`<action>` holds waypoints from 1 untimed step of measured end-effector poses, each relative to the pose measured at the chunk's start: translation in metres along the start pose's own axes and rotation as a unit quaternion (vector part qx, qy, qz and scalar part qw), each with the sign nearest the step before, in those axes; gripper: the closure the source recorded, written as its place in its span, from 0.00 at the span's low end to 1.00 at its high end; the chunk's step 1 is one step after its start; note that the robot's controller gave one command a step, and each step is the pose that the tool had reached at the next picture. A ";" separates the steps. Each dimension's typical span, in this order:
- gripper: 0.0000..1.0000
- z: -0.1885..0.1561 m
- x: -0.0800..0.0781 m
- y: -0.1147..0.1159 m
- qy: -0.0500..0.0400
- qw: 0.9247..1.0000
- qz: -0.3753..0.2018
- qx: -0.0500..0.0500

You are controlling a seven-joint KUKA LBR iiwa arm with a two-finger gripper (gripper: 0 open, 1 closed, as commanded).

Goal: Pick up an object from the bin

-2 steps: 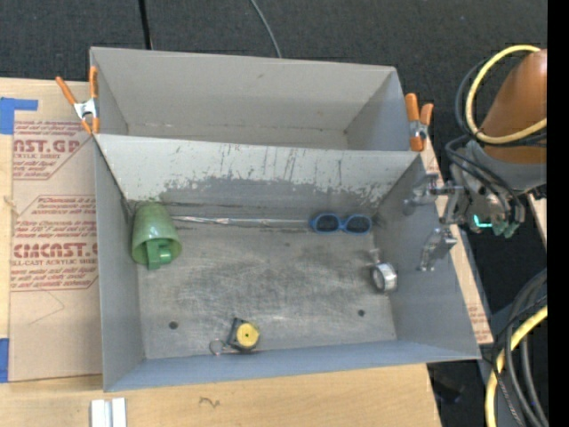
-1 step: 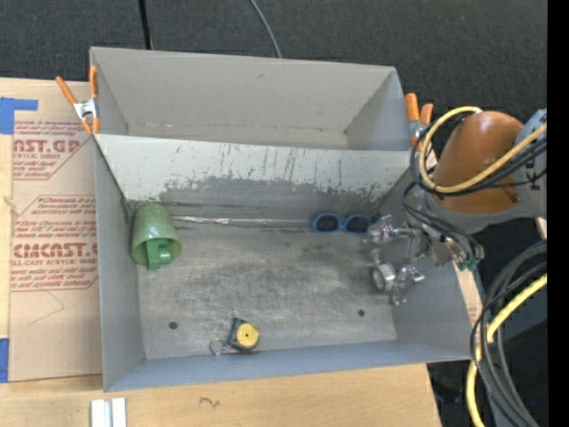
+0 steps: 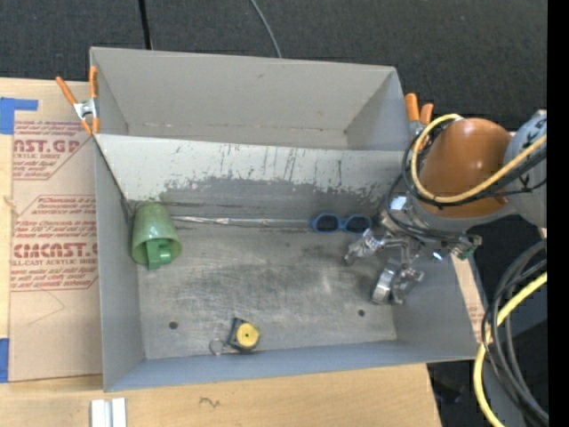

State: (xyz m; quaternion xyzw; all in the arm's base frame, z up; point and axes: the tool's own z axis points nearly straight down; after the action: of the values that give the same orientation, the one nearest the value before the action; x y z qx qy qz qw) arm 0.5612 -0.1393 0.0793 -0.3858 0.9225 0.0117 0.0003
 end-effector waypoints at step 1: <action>1.00 0.001 0.006 -0.006 0.002 1.000 -0.001 0.009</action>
Offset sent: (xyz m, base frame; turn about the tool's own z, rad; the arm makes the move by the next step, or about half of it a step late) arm 0.0000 0.0000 0.0000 0.0000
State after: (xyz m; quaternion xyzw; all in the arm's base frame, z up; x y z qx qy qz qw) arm 0.5610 -0.1478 0.0779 -0.3871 0.9220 0.0027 0.0020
